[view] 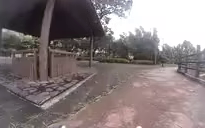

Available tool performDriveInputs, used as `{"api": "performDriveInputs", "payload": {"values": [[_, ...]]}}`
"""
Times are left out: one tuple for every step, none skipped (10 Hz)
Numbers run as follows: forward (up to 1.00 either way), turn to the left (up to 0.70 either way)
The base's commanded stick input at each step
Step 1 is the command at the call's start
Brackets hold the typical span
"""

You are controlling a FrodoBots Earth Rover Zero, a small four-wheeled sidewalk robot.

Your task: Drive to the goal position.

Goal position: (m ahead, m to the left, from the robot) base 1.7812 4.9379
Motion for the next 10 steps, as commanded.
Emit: {"api": "performDriveInputs", "payload": {"values": [[0.0,1.0],[0.0,1.0],[0.0,1.0],[0.0,1.0],[0.0,1.0],[0.0,1.0],[0.0,1.0],[0.0,1.0],[0.0,1.0],[0.0,1.0]]}}
